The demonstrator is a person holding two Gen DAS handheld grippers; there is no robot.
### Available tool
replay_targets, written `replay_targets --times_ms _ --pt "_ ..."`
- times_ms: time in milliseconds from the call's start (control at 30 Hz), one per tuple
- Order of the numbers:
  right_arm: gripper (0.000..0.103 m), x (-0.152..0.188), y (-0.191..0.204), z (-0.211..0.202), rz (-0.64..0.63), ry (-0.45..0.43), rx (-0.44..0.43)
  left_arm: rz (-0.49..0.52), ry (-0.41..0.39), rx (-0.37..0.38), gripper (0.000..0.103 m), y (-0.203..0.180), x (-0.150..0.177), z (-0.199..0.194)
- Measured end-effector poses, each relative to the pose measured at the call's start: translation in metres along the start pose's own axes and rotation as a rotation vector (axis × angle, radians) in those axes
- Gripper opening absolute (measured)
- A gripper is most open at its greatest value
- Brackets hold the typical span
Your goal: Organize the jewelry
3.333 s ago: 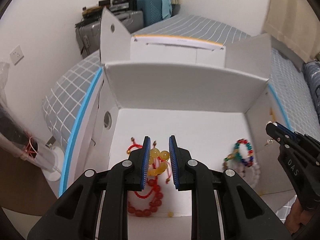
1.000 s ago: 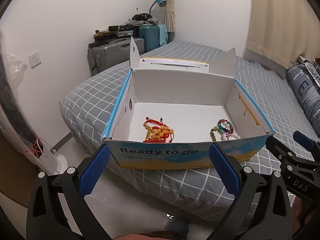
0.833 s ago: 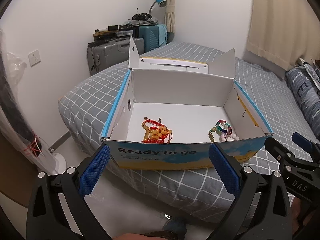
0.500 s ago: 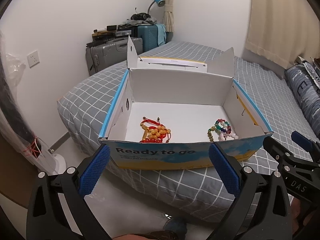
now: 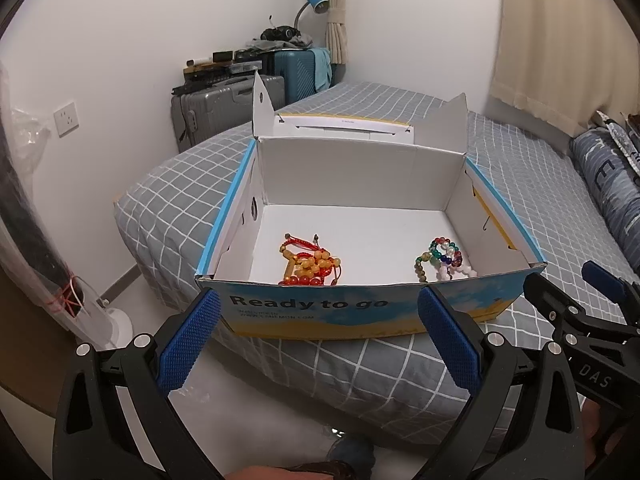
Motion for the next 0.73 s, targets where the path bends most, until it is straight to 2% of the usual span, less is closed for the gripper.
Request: replay_targets --times_ms 733 --pt "0.096 0.0013 -0.0012 0.0002 -0.002 0.006 -0.006 0.000 -0.001 0.011 0.097 -0.0048 0.0014 -0.0019"
Point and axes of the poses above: each gripper's, at about its wrist camera, not at the fingertips, and z roughly the way its jaws point, y to its left, x to its underside, the point moved 1 cm from there along z, roughly the way its jaws point, and after that the axes turned 6 degrees about -x, right-handed, at the moved point
